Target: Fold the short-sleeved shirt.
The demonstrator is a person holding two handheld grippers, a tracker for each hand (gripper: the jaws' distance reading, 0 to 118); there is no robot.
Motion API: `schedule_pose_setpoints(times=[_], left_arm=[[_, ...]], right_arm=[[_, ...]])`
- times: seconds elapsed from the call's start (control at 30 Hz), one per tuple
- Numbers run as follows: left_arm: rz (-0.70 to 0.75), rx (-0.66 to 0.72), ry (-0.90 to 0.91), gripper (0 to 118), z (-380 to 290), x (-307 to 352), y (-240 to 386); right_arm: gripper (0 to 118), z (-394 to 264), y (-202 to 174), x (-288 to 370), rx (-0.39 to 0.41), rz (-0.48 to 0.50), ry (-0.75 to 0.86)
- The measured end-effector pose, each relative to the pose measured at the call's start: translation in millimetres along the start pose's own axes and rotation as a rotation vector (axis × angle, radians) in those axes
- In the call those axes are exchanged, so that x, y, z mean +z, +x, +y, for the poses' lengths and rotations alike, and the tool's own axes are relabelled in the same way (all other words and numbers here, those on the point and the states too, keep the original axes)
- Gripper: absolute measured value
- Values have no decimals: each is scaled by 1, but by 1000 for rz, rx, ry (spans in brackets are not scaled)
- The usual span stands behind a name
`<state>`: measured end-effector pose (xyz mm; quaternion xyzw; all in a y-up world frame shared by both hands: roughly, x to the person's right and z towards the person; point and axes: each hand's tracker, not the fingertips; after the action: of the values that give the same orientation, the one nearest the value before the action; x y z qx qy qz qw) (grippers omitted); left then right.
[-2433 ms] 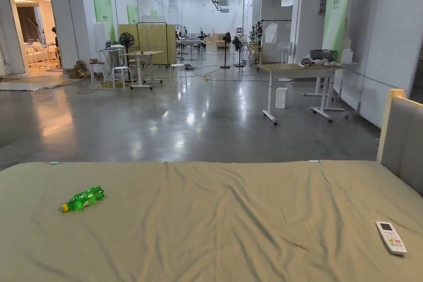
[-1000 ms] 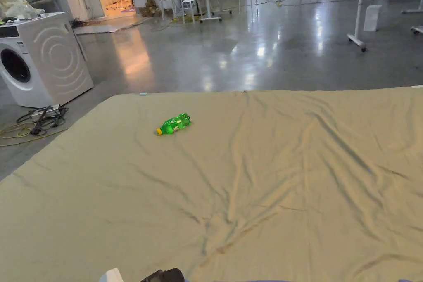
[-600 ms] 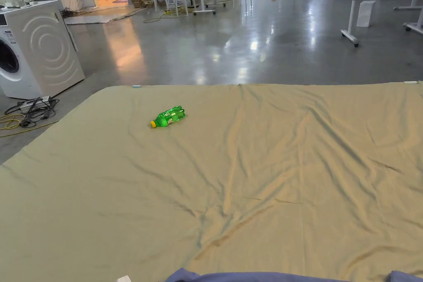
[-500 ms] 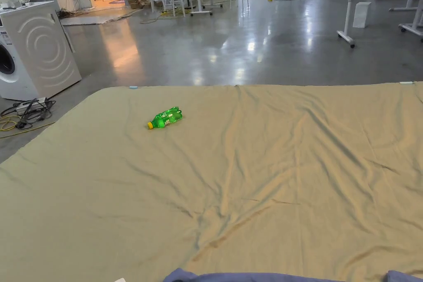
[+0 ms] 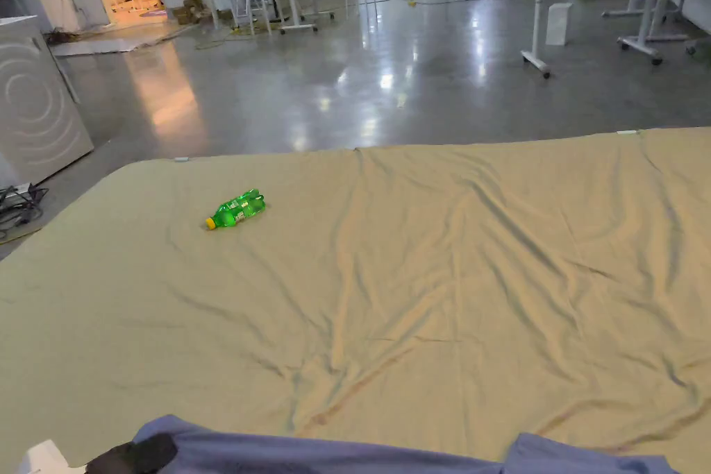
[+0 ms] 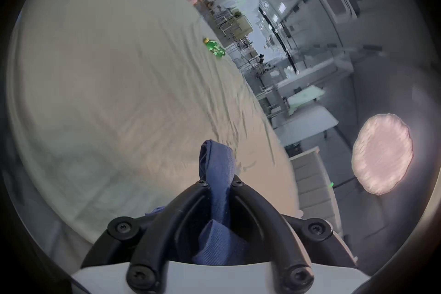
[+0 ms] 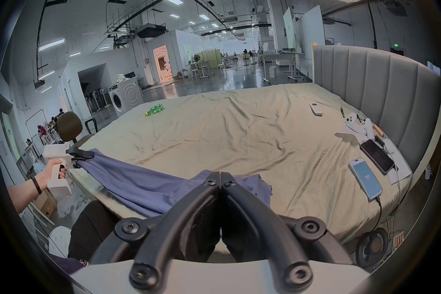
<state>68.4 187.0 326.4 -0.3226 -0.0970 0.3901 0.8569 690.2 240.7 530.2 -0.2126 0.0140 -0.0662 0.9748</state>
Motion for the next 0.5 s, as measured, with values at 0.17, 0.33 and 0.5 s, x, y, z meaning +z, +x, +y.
schedule_pose_setpoints(times=[0.17, 0.33, 0.5], left_arm=[[-35, -242, -75, 10, -59, -37, 73], [-16, -358, -124, 10, -121, -96, 107], [-33, -455, -287, 10, -190, -144, 138]], right_arm=[[0, -6, 4, 1, -33, 1, 4], [0, -10, 6, 8, -32, -7, 2], [0, -15, 14, 18, -40, -25, -6]])
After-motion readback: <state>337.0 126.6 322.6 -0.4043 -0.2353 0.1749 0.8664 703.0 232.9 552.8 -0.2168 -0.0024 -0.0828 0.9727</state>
